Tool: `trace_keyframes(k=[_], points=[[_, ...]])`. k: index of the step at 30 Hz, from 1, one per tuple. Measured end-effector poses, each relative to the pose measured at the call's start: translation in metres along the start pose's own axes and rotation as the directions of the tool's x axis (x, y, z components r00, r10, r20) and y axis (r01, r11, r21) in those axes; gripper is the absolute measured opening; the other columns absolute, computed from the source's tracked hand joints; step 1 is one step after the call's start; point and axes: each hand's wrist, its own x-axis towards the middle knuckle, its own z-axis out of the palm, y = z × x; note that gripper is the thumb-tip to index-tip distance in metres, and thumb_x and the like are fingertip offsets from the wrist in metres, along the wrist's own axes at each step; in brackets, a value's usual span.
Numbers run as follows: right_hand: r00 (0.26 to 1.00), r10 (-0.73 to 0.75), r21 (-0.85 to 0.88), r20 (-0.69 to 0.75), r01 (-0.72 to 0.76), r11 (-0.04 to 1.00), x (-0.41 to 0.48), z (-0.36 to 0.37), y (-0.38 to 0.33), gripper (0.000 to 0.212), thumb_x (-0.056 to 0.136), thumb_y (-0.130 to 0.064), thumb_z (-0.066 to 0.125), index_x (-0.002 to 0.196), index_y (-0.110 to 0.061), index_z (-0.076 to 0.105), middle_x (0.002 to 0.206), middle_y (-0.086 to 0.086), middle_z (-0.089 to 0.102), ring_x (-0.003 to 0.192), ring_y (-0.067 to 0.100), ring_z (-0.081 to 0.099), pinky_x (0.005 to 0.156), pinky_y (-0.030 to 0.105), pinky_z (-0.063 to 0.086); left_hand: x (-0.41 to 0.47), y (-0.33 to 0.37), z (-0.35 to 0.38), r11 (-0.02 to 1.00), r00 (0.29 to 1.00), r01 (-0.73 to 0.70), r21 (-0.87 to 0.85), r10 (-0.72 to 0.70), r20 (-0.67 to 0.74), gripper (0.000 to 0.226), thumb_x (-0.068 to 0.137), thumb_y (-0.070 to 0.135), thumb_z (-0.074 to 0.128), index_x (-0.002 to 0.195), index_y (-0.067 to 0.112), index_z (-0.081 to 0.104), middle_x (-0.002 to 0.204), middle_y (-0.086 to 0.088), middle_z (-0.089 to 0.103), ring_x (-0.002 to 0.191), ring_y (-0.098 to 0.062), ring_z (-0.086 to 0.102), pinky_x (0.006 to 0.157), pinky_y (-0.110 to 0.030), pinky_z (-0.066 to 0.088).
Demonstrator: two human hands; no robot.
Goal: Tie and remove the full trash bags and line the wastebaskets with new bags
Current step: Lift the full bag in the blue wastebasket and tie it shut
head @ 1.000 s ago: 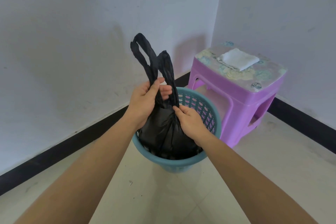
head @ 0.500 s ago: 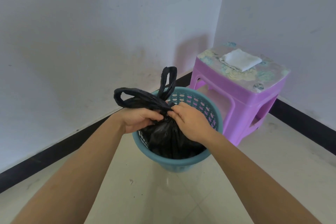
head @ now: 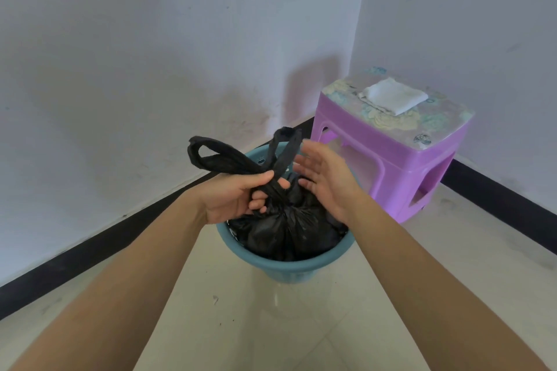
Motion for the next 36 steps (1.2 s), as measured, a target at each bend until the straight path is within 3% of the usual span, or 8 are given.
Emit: trace_keyframes(k=[2, 5, 7, 9, 13, 24, 30, 36], points=[[0.998, -0.017, 0.101, 0.064, 0.011, 0.995, -0.001, 0.007, -0.005, 0.054, 0.081, -0.049, 0.072, 0.113, -0.006, 0.066, 0.103, 0.005, 0.068, 0.093, 0.017, 0.062, 0.085, 0.033, 0.047, -0.001, 0.001, 0.005, 0.998, 0.998, 0.019, 0.06, -0.022, 0.059, 0.041, 0.101, 0.032, 0.048, 0.124, 0.004, 0.065, 0.068, -0.004, 0.026, 0.061, -0.014, 0.038, 0.073, -0.028, 0.048], [0.991, -0.098, 0.309, 0.086, 0.067, 0.949, -0.003, 0.018, -0.011, 0.029, 0.093, -0.026, 0.066, 0.107, 0.0, 0.063, 0.089, 0.008, 0.061, 0.091, 0.024, 0.058, 0.086, 0.038, 0.048, -0.001, -0.001, 0.01, 0.995, 0.994, 0.061, 0.076, -0.067, 0.083, 0.037, 0.103, 0.034, 0.045, 0.119, 0.009, 0.067, 0.069, -0.003, 0.035, 0.064, -0.014, 0.045, 0.072, -0.027, 0.049], [0.995, -0.101, 0.49, -0.008, 0.092, 0.867, -0.006, 0.021, -0.018, 0.009, 0.096, -0.012, 0.059, 0.1, -0.004, 0.062, 0.068, 0.003, 0.052, 0.073, 0.017, 0.054, 0.081, 0.034, 0.054, 0.0, -0.003, 0.008, 0.998, 0.996, 0.053, -0.018, -0.051, 0.08, 0.029, 0.101, 0.034, 0.049, 0.104, 0.016, 0.071, 0.072, -0.004, 0.043, 0.067, -0.015, 0.05, 0.072, -0.028, 0.051], [0.994, -0.066, 0.596, -0.085, 0.104, 0.796, -0.009, 0.02, -0.024, 0.018, 0.097, -0.004, 0.053, 0.111, -0.006, 0.063, 0.056, -0.004, 0.033, 0.051, 0.008, 0.037, 0.063, 0.026, 0.052, 0.001, -0.004, 0.004, 0.976, 0.999, 0.013, -0.218, -0.005, 0.038, 0.023, 0.099, 0.031, 0.051, 0.109, 0.017, 0.068, 0.076, -0.005, 0.051, 0.07, -0.016, 0.057, 0.07, -0.029, 0.054], [0.995, -0.04, 0.663, -0.092, 0.092, 0.743, -0.015, 0.022, -0.024, 0.028, 0.096, 0.0, 0.042, 0.11, -0.008, 0.065, 0.055, -0.006, 0.018, 0.041, 0.008, 0.02, 0.044, 0.022, 0.04, 0.005, -0.003, 0.002, 0.923, 0.992, -0.116, -0.366, 0.091, -0.085, 0.027, 0.097, 0.032, 0.048, 0.112, 0.019, 0.065, 0.081, -0.005, 0.06, 0.075, -0.016, 0.066, 0.071, -0.029, 0.058], [0.995, -0.091, 0.74, 0.043, 0.03, 0.672, -0.021, 0.03, -0.029, 0.027, 0.099, -0.003, 0.041, 0.116, -0.008, 0.062, 0.057, -0.005, 0.019, 0.044, 0.009, 0.024, 0.062, 0.028, 0.048, 0.012, -0.007, -0.002, 0.894, 0.957, -0.226, -0.386, 0.128, -0.262, 0.014, 0.083, 0.024, 0.067, 0.077, 0.012, 0.064, 0.098, -0.019, 0.071, 0.102, -0.029, 0.07, 0.083, -0.035, 0.059], [0.999, -0.03, 0.628, -0.036, 0.046, 0.776, -0.017, 0.025, -0.025, 0.029, 0.1, -0.001, 0.037, 0.114, -0.009, 0.061, 0.053, -0.006, 0.021, 0.04, 0.007, 0.025, 0.052, 0.025, 0.048, 0.01, -0.007, -0.005, 0.878, 0.91, -0.334, -0.342, 0.206, -0.361, 0.018, 0.073, 0.001, 0.073, 0.075, 0.013, 0.059, 0.095, -0.015, 0.067, 0.085, -0.022, 0.073, 0.07, -0.028, 0.058], [0.983, 0.027, 0.082, -0.181, -0.012, 0.997, -0.005, 0.01, -0.011, 0.024, 0.1, -0.003, 0.049, 0.122, -0.005, 0.059, 0.058, -0.001, 0.048, 0.049, 0.008, 0.047, 0.068, 0.034, 0.061, 0.012, -0.009, -0.005, 0.915, 0.897, -0.349, -0.201, 0.264, -0.355, 0.031, 0.07, -0.01, 0.072, 0.071, 0.014, 0.051, 0.073, -0.003, 0.058, 0.085, -0.02, 0.07, 0.074, -0.028, 0.057]])
